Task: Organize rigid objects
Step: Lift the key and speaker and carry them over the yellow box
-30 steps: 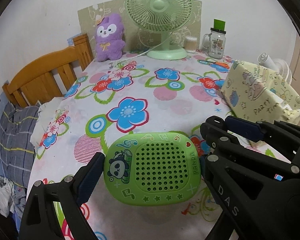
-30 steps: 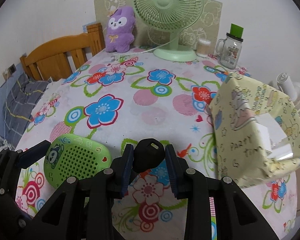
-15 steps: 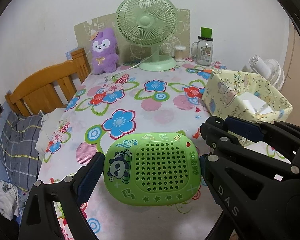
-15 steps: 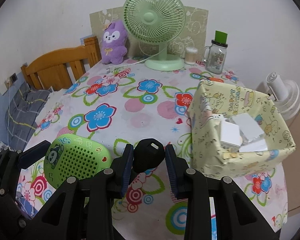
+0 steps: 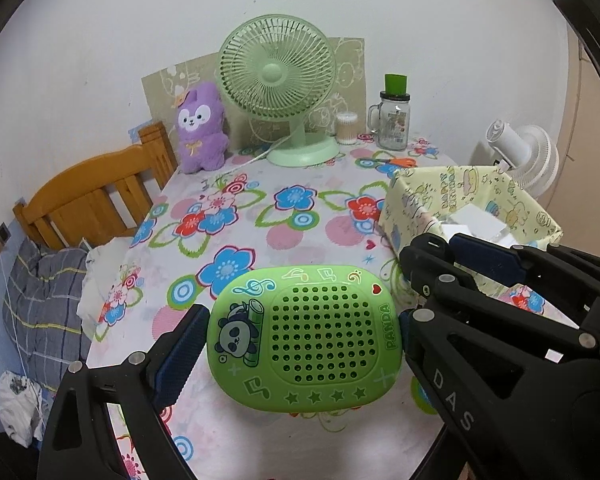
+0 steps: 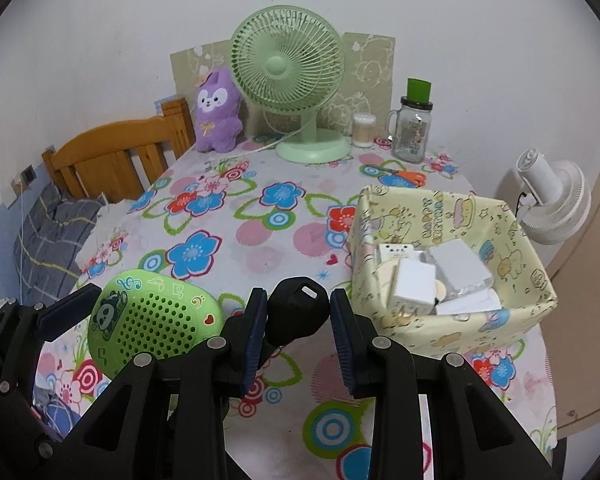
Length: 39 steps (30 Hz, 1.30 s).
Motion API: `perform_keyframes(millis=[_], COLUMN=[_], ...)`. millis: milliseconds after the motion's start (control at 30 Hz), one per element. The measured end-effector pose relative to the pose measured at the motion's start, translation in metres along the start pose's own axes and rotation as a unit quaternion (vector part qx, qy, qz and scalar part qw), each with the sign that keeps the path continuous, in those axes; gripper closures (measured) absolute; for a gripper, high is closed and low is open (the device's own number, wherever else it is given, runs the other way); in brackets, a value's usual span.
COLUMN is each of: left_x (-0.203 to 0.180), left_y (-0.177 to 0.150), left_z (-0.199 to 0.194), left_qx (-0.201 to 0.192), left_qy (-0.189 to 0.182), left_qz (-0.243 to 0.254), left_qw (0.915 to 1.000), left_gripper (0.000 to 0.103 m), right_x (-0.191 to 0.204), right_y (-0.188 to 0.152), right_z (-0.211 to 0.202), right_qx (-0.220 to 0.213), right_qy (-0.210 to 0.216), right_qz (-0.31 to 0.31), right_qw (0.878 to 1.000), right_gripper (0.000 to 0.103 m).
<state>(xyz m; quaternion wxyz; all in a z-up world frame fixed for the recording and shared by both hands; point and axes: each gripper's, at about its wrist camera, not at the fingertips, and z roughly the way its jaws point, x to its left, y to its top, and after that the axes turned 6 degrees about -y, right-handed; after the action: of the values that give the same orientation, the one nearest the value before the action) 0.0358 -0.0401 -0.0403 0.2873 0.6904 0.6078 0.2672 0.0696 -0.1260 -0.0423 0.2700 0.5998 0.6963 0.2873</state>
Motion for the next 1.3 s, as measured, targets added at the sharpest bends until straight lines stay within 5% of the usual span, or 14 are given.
perform_keyframes(millis=[1300], left_x=[-0.113], left_y=[0.059], left_z=[0.054], left_qx=[0.012], left_qy=[-0.063], left_qz=[0.058], left_qw=[0.9962], left_gripper=[0.008], right_x=[-0.133], right_y=[0.024], right_z=[0.03], right_qx=[0.012], right_qy=[-0.052], right_qz=[0.068], right_qw=[0.996], right_gripper=[0.068])
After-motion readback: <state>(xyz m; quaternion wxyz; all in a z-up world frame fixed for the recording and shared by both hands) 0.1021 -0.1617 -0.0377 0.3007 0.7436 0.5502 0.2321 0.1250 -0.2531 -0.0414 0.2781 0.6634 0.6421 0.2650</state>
